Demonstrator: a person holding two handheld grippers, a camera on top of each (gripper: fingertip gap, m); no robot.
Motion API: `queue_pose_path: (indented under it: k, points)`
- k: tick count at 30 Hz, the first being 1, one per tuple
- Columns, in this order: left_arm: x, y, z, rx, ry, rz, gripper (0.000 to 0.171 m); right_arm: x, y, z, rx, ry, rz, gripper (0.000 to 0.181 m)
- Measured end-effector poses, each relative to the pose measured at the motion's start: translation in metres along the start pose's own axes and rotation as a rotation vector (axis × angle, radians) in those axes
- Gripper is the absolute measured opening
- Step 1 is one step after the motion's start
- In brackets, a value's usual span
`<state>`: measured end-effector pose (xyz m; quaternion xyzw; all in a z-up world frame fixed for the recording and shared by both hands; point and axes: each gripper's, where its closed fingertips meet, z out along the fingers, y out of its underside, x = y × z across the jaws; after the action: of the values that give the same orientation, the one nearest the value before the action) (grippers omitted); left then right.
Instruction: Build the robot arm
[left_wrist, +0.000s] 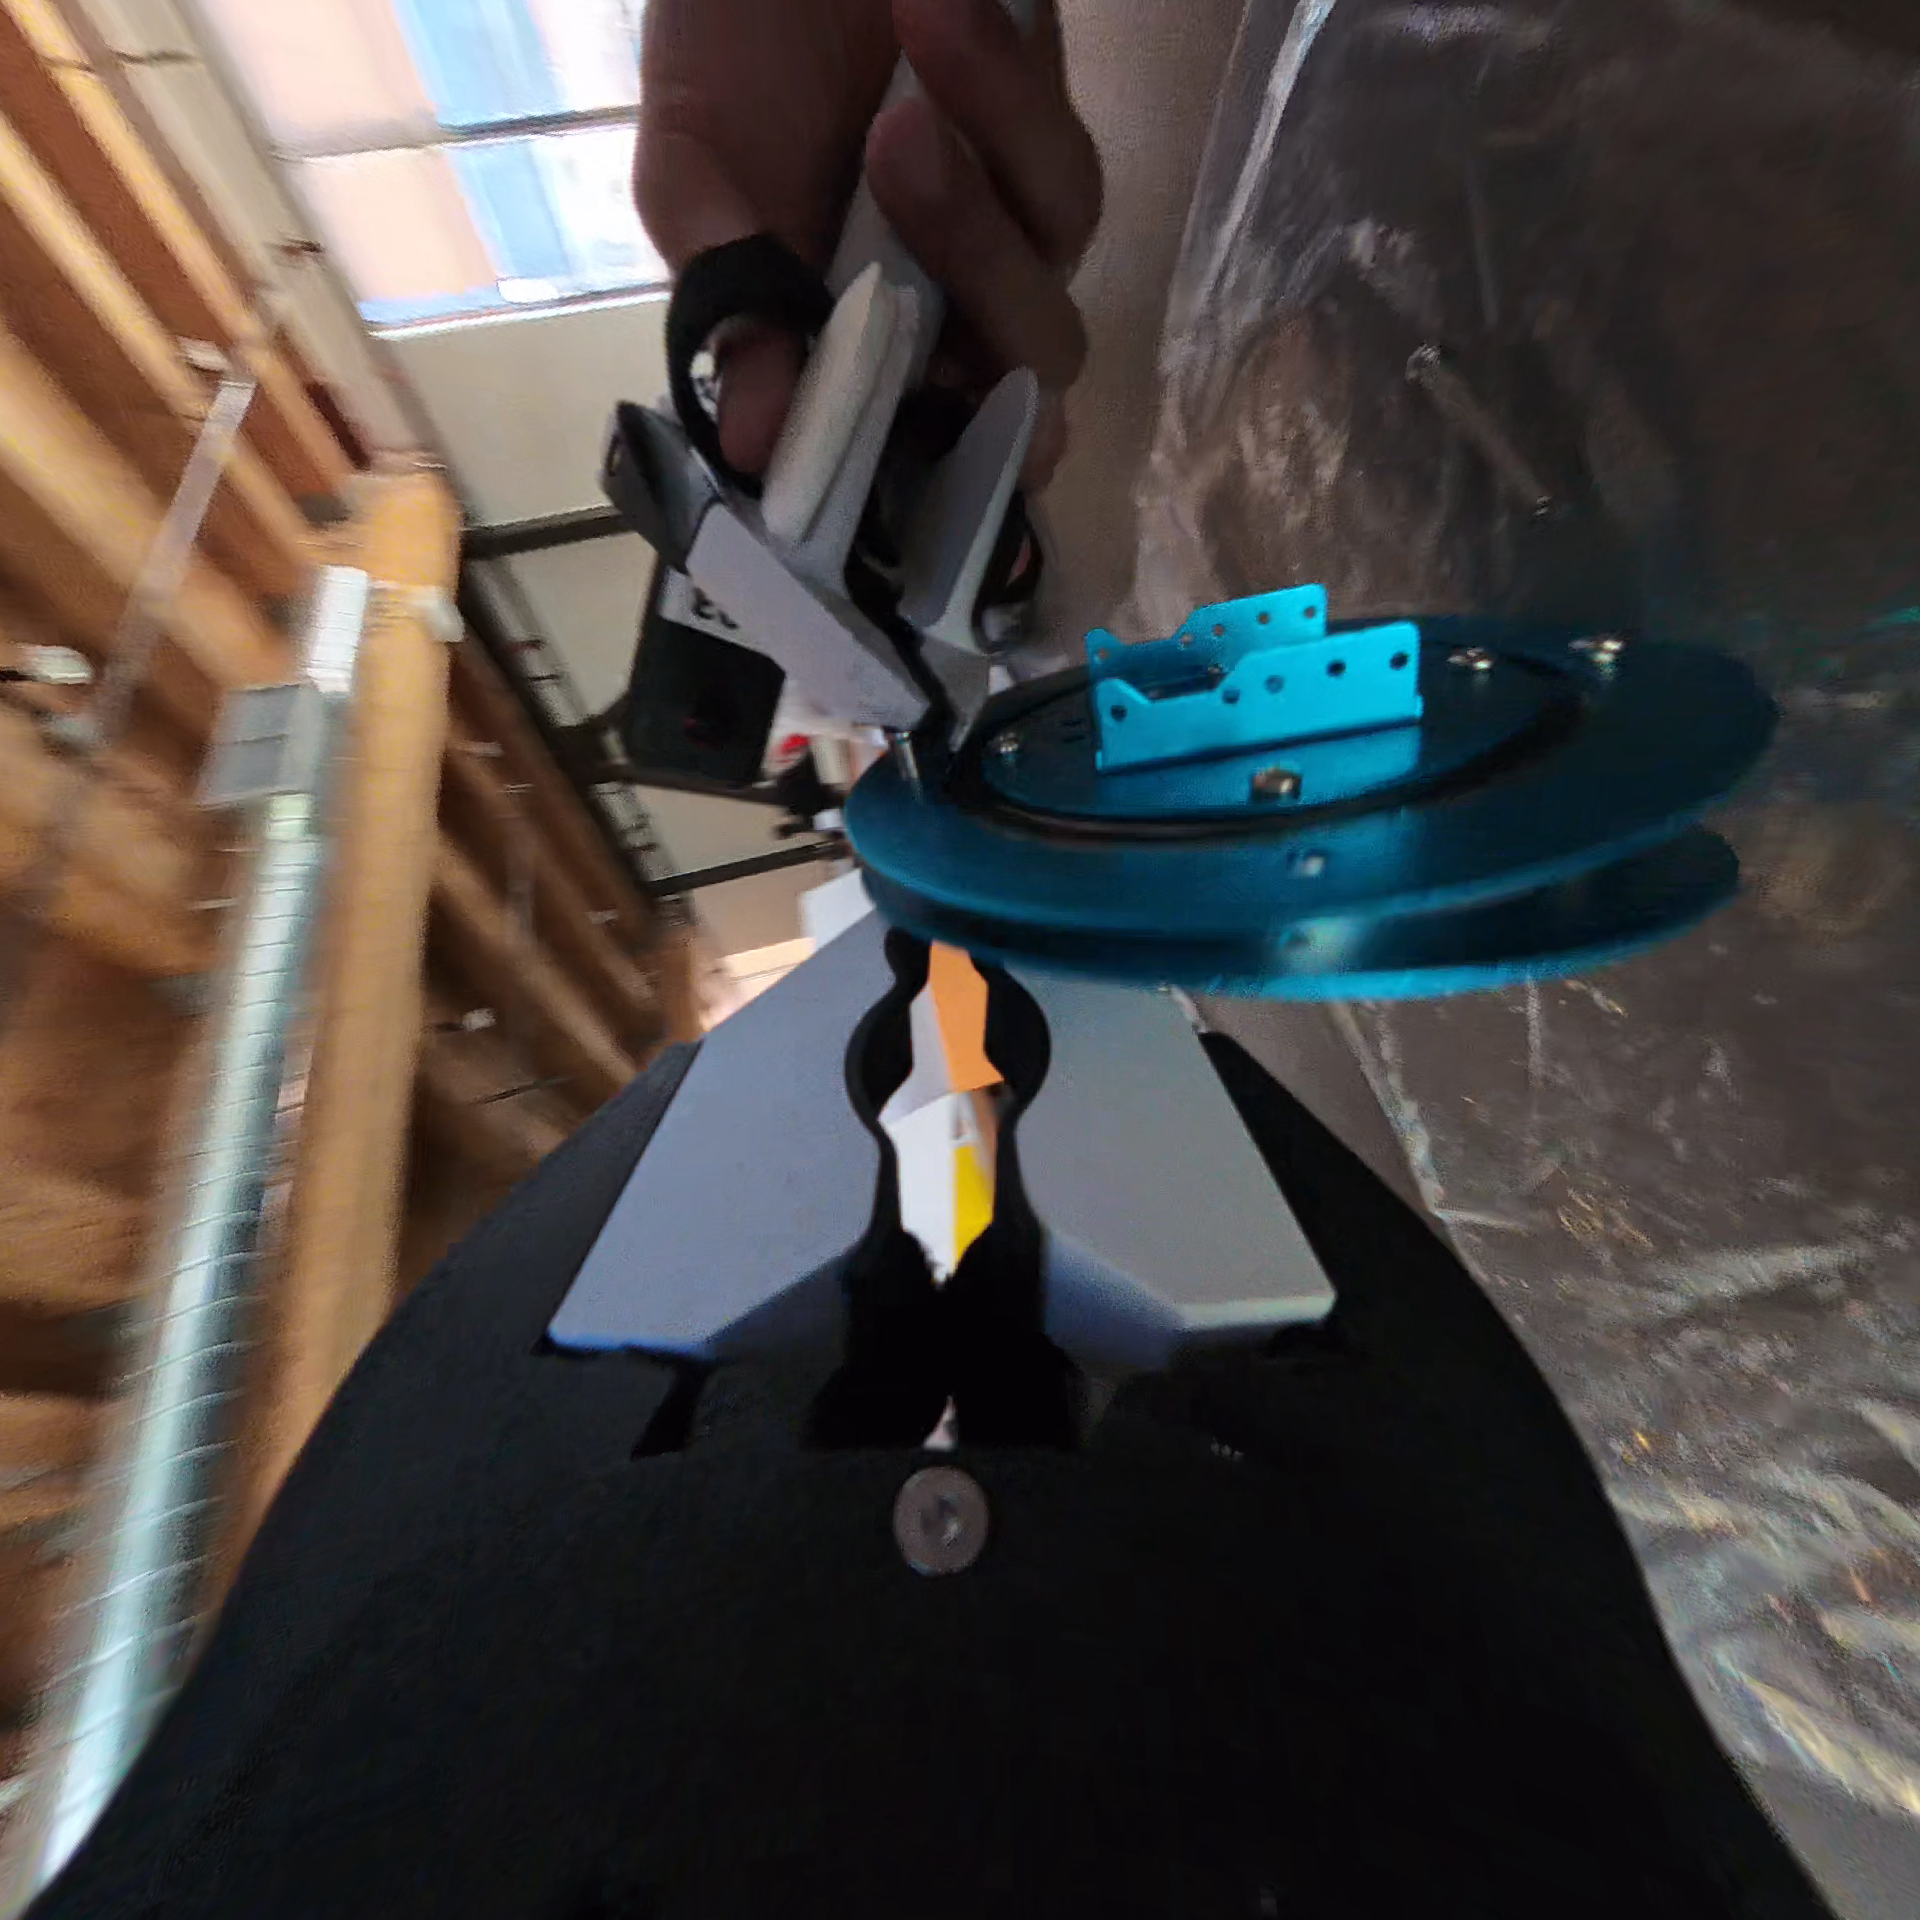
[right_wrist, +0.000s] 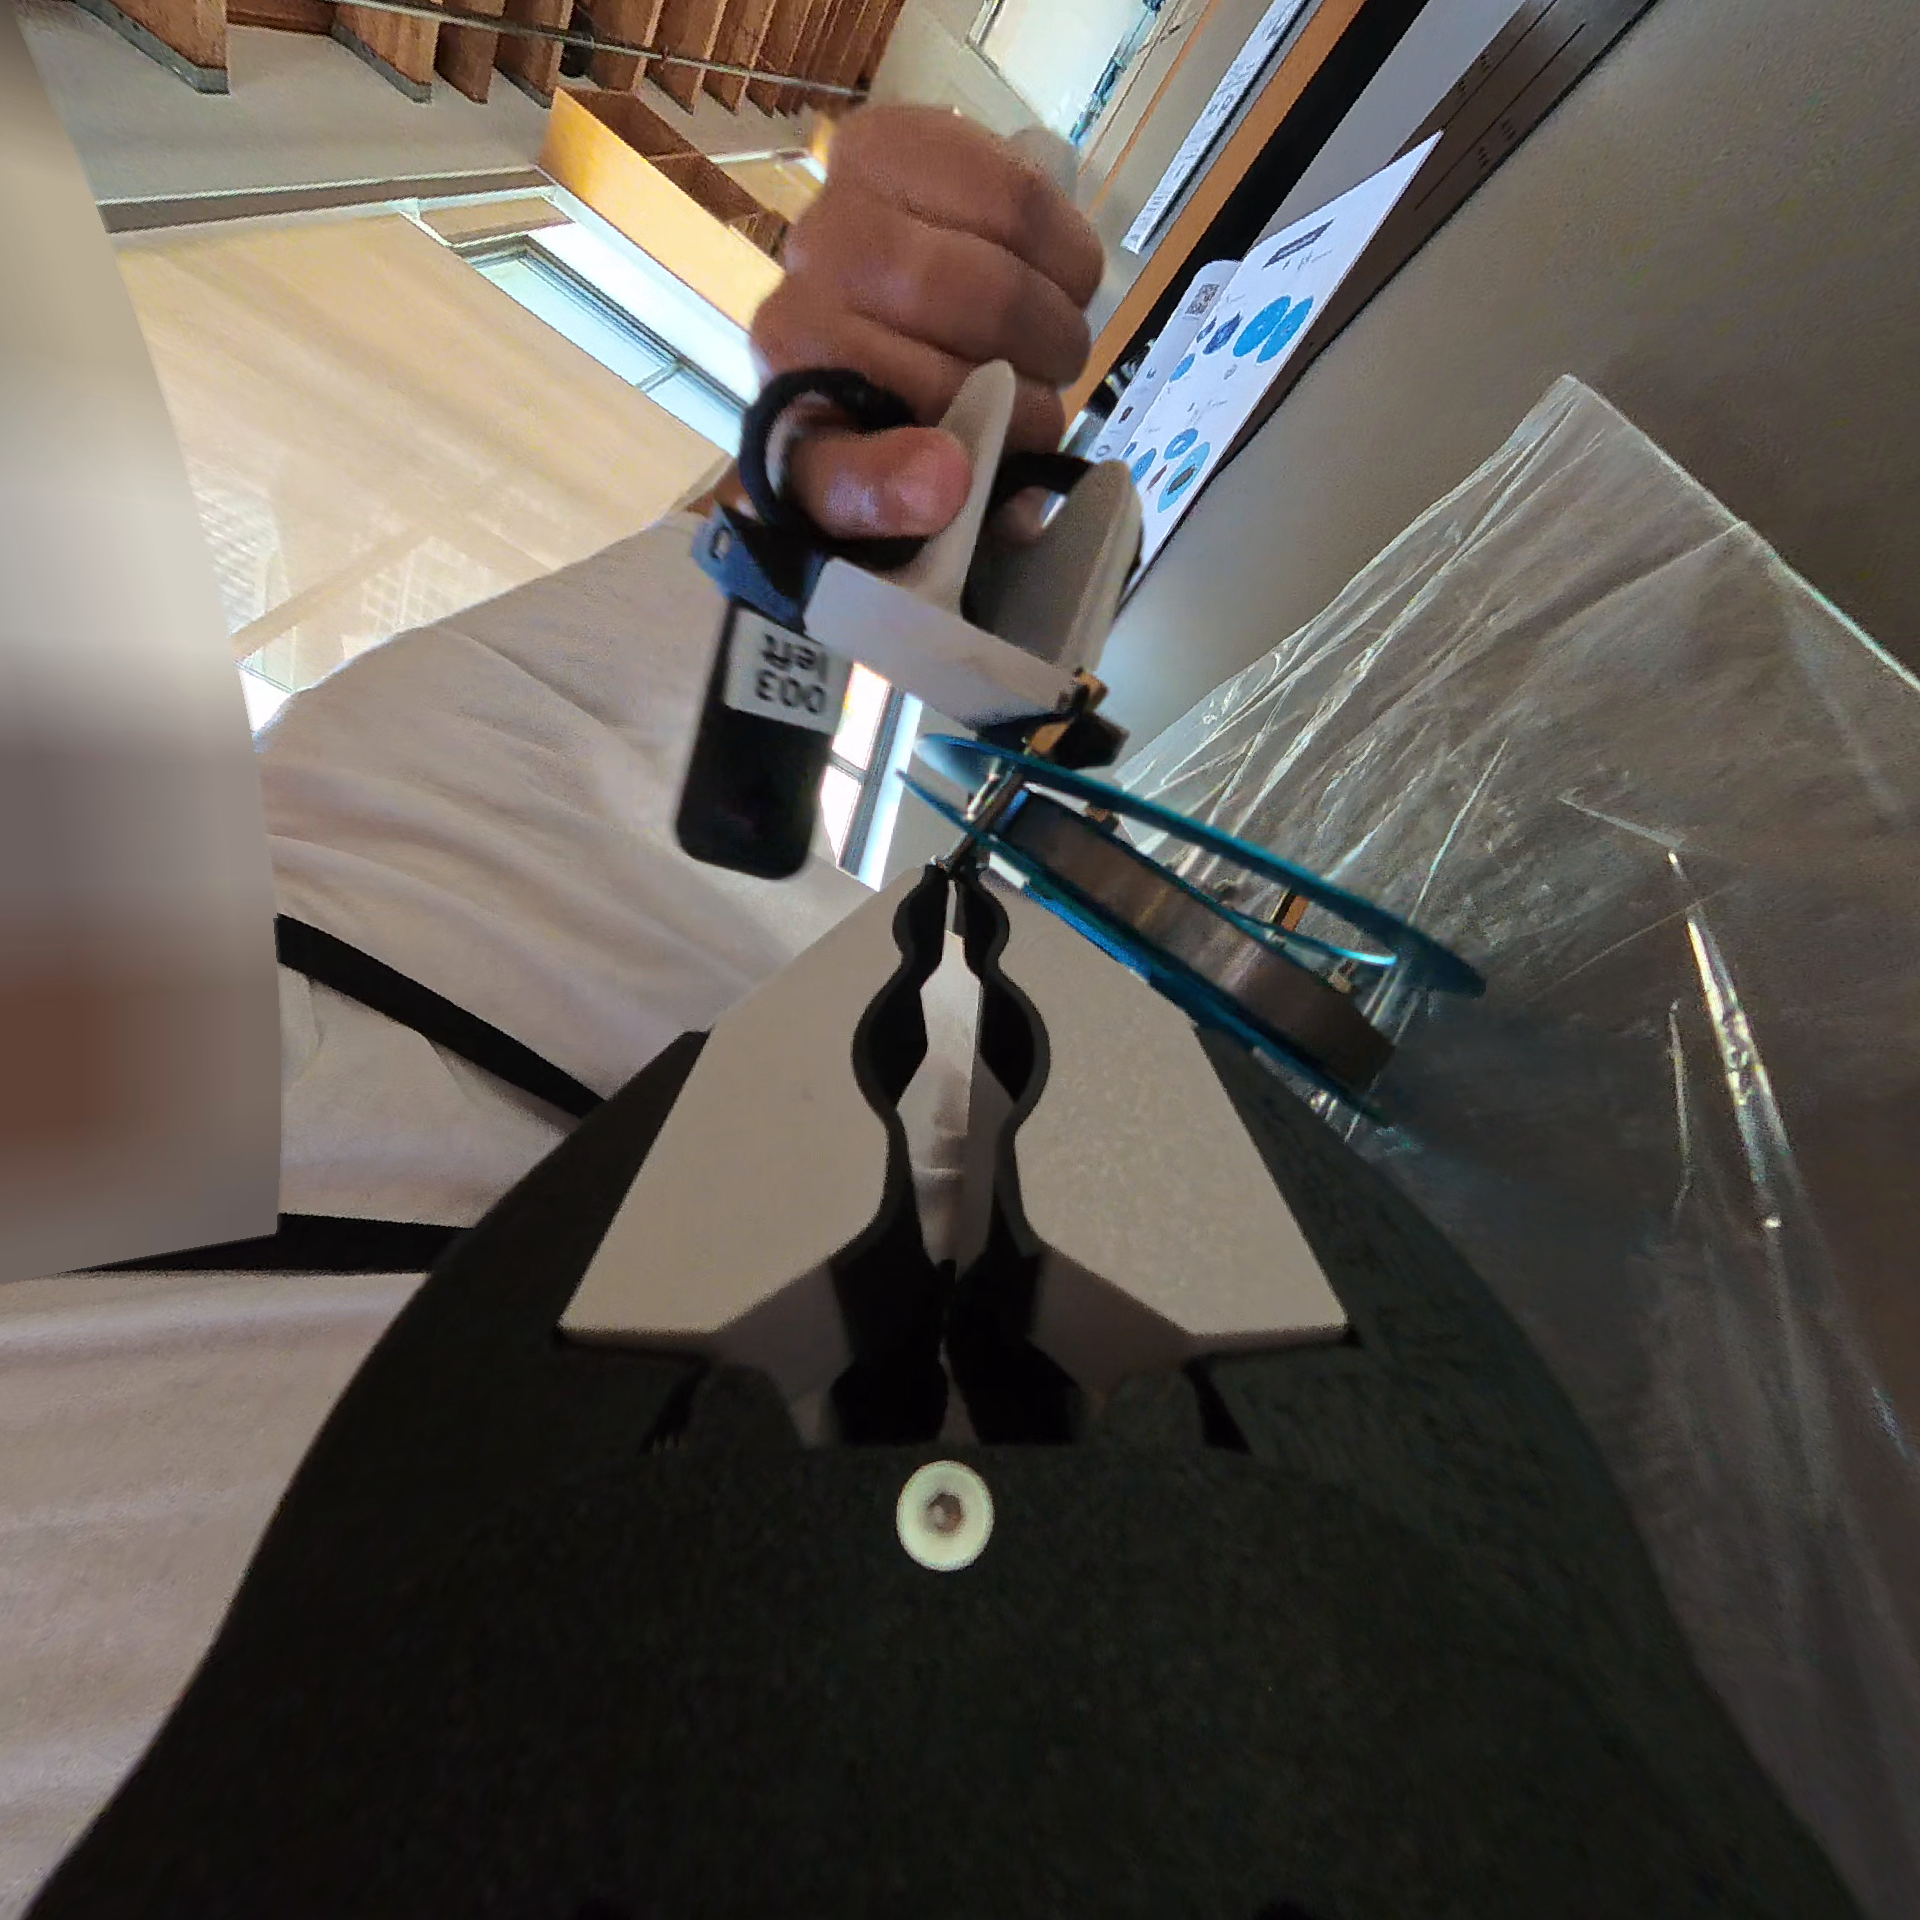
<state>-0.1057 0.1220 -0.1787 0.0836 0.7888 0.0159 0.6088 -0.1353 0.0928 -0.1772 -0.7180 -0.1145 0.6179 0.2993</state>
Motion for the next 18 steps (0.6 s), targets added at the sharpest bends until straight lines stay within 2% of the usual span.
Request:
queue_pose_path:
  k: [2,4,6,10,12,15,16,18]
  points:
    - [-0.002,-0.001,0.003,-0.015,-0.112,0.024,0.006,-0.001,0.001,0.001,-0.005,0.000,-0.006,0.001]
    - [-0.003,0.000,0.005,-0.024,-0.145,-0.027,0.006,0.001,0.001,0.000,0.003,0.010,-0.011,0.000]
    - [-0.003,0.001,0.004,-0.015,-0.126,-0.113,0.008,0.002,0.000,-0.002,0.004,0.022,-0.018,0.000]
    - [-0.009,0.013,-0.008,-0.020,-0.031,-0.351,0.027,0.007,-0.001,-0.005,-0.019,0.111,-0.113,0.000]
    - [-0.008,0.028,-0.015,-0.061,0.034,-0.550,0.021,0.012,-0.004,-0.007,-0.039,0.203,-0.219,0.000]
    - [-0.001,0.044,-0.028,-0.098,0.126,-0.988,0.016,0.016,-0.007,-0.009,-0.066,0.335,-0.368,0.000]
    - [0.001,0.044,-0.033,-0.084,0.156,-1.172,0.017,0.016,-0.007,-0.008,-0.069,0.358,-0.389,0.000]
    - [0.002,0.024,-0.042,0.032,0.285,-1.557,0.033,0.015,-0.006,-0.005,-0.063,0.382,-0.417,0.000]
